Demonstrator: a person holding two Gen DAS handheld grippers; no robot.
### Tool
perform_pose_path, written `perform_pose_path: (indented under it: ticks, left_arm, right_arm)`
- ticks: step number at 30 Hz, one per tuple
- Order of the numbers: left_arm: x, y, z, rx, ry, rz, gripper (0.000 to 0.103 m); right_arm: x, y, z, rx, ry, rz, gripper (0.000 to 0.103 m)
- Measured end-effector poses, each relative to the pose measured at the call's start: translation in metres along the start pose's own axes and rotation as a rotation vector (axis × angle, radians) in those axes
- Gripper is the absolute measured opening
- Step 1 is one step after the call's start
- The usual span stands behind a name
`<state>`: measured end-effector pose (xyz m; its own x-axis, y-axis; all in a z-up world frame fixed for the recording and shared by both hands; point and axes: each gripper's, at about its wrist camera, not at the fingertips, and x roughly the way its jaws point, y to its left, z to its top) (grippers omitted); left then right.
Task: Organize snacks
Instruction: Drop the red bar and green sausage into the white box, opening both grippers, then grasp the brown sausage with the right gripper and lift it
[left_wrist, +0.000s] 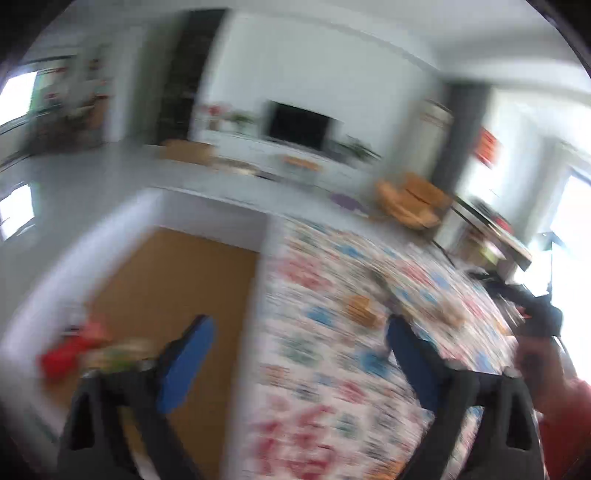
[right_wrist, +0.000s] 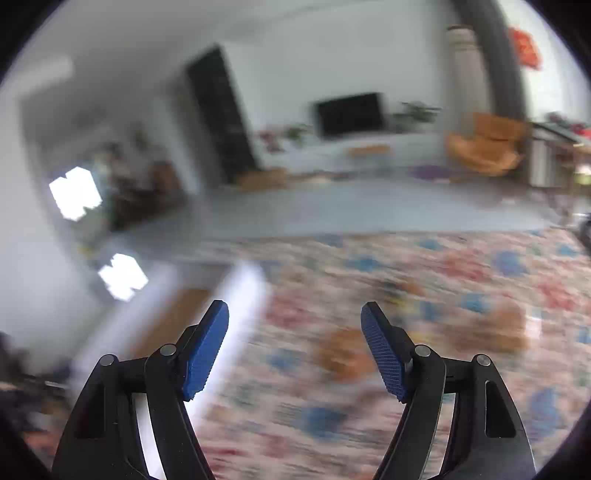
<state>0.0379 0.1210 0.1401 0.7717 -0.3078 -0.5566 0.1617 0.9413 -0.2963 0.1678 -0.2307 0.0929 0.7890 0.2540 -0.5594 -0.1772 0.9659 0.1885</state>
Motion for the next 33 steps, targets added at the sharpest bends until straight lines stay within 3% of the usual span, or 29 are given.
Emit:
perform_pose_path:
  ticks: [1, 3, 5, 8, 10, 13, 17, 33]
  left_arm:
    - [0.015, -0.019, -0.010, 0.034, 0.033, -0.046, 0.103]
    - [0.060, -0.052, -0.031, 0.100, 0.144, -0.091, 0.103]
    - [0.105, -0.071, -0.055, 0.162, 0.226, -0.063, 0.103]
    - [0.163, -0.086, -0.087, 0.238, 0.306, 0.014, 0.102]
    - [0.188, -0.086, -0.098, 0.288, 0.307, 0.056, 0.102]
    - [0.217, -0.078, -0.094, 0.311, 0.298, 0.097, 0.102]
    - [0.245, -0.059, -0.089, 0.249, 0.328, 0.139, 0.102]
    - [0.254, -0.058, -0.088, 0.247, 0.342, 0.160, 0.103]
  right_arm:
    - [0.012, -0.031, -0.022, -0.001, 0.048, -0.106, 0.077]
    - [0.031, -0.078, -0.060, 0.004, 0.147, -0.233, 0.077]
    - [0.040, -0.118, -0.099, 0.024, 0.225, -0.312, 0.077]
    - [0.049, -0.156, -0.135, 0.051, 0.267, -0.378, 0.077]
    - [0.051, -0.171, -0.149, 0.058, 0.269, -0.407, 0.077]
    - [0.042, -0.177, -0.159, 0.059, 0.255, -0.437, 0.077]
    - [0.043, -0.188, -0.159, 0.109, 0.251, -0.414, 0.077]
    - [0.041, -0.190, -0.158, 0.129, 0.252, -0.425, 0.080]
